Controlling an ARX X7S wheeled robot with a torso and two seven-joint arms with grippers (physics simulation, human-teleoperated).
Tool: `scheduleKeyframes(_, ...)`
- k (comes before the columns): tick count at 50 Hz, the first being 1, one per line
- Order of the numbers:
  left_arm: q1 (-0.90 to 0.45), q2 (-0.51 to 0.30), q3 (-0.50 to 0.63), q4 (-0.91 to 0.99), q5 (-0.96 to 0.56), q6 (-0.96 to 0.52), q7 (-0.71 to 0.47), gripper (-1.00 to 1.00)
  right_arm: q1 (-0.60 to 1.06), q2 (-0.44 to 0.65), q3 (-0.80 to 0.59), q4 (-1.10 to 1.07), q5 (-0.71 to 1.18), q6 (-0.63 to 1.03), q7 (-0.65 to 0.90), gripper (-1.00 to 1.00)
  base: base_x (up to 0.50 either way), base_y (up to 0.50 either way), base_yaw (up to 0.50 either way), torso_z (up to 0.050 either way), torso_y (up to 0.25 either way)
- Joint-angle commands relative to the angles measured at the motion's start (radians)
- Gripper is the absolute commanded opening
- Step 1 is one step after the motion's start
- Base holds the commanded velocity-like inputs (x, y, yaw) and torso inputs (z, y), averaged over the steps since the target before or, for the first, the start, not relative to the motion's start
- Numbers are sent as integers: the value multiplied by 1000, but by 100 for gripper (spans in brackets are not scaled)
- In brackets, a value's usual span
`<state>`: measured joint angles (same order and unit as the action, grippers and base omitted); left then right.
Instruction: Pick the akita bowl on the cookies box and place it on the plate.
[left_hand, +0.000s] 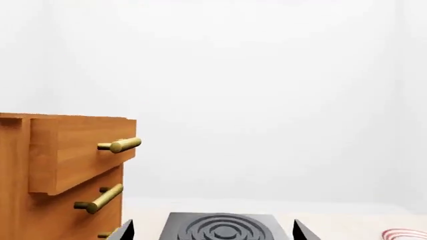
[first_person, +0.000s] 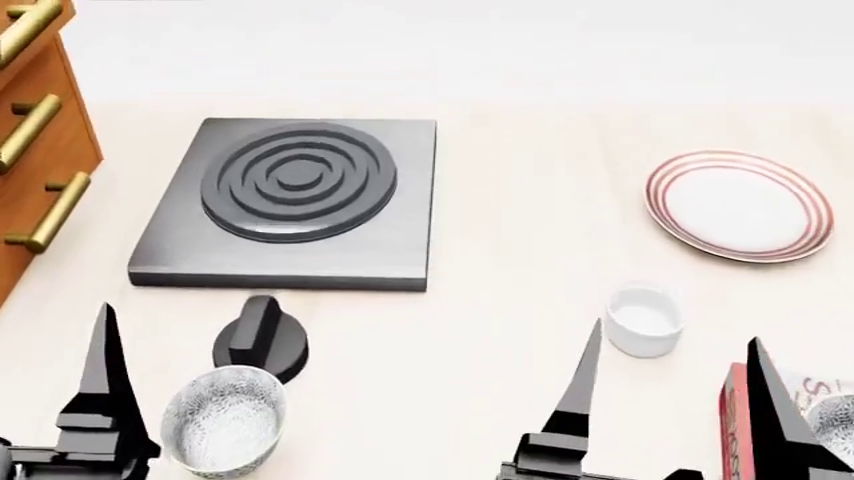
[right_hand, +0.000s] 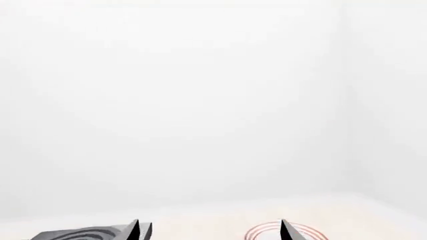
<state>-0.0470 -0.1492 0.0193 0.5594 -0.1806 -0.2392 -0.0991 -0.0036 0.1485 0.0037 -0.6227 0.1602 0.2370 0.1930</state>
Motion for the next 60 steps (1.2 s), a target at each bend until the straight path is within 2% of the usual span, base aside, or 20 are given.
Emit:
scheduleKeyframes(1,-15,-20,-13,104,-51,-72,-10,100,14,29,8,-122,6,59,27,100,500,0,0,0,0)
scheduleKeyframes(28,-7,-41,-1,98,-64,-54,-27,100,1,57,13,-121,34,31,32,100,500,0,0,0,1)
scheduleKeyframes(60,-7,-84,22,102,-101,-45,-57,100,-12,88,26,-119,84,-18,19,100,-194,-500,0,0,0)
